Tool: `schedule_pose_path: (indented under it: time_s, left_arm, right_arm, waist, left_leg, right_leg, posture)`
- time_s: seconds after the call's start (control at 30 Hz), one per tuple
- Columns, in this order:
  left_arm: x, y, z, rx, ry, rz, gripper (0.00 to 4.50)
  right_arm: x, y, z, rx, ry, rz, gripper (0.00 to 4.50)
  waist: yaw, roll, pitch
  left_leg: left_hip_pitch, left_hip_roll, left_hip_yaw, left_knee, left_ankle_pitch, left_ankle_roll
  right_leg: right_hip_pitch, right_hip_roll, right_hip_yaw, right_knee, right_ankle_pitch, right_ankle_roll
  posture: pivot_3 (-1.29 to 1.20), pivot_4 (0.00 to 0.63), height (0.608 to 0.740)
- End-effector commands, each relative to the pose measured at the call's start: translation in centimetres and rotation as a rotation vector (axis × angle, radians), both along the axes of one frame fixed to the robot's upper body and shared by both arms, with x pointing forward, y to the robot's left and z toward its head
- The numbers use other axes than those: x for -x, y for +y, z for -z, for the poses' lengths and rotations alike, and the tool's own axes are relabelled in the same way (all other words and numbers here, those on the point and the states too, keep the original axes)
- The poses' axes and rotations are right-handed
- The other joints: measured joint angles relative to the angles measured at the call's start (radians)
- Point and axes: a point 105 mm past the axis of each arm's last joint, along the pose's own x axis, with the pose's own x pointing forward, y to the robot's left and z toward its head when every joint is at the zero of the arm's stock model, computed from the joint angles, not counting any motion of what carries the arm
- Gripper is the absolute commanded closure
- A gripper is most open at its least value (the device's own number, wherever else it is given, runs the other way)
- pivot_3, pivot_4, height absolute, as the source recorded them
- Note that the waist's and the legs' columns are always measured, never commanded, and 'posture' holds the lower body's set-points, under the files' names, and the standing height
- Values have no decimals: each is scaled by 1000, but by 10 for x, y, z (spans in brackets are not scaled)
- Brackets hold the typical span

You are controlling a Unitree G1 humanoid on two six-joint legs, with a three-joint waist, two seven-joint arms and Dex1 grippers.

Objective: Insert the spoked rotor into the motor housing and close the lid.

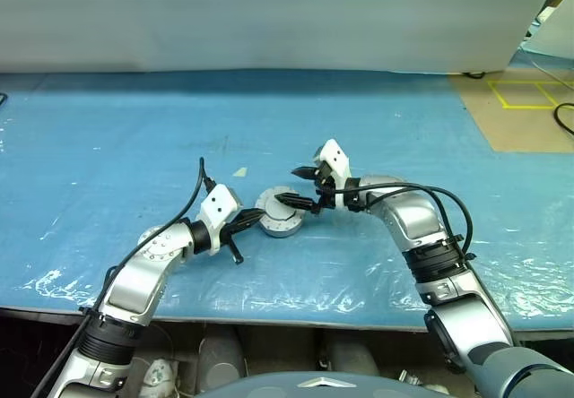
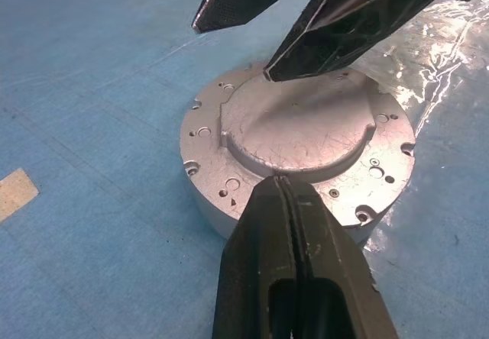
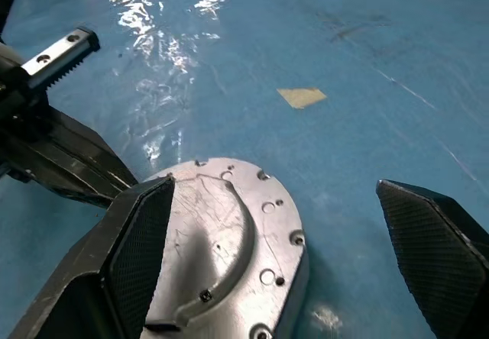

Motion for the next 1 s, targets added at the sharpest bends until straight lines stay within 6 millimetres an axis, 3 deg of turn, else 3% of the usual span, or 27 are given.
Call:
schedule_pose_path:
  time_s: [0.03, 0.57, 0.8, 1.0]
  left_arm:
    - [13, -2, 36, -52, 145, 16, 4500]
    - [13, -4, 36, -45, 138, 15, 4500]
    - [12, -6, 35, -42, 131, 17, 4500]
    - [12, -5, 35, -42, 127, 11, 4500]
  right_arm:
    - [-7, -7, -9, -64, 91, 72, 31]
    - [26, -29, 8, -203, 693, 125, 31]
    - [45, -15, 19, -255, 883, 107, 31]
    - [44, -2, 16, -349, 940, 131, 31]
  waist:
    - [1, 0, 0]
    - [16, 1, 0]
    - [17, 1, -1]
    - [17, 2, -1]
  left_leg:
    - [0, 0, 0, 0, 0, 0]
    - [3, 0, 3, -4, 0, 0]
    - [6, -1, 6, -5, 0, 0]
    - [6, -1, 6, -6, 0, -1]
  right_leg:
    - [0, 0, 0, 0, 0, 0]
    - [0, 0, 0, -1, 0, 1]
    - [0, 0, 1, -1, -1, 1]
    - [0, -1, 1, -1, -1, 1]
  posture:
    - [0, 150, 740]
    - [0, 150, 740]
    - [0, 150, 740]
    - [0, 150, 740]
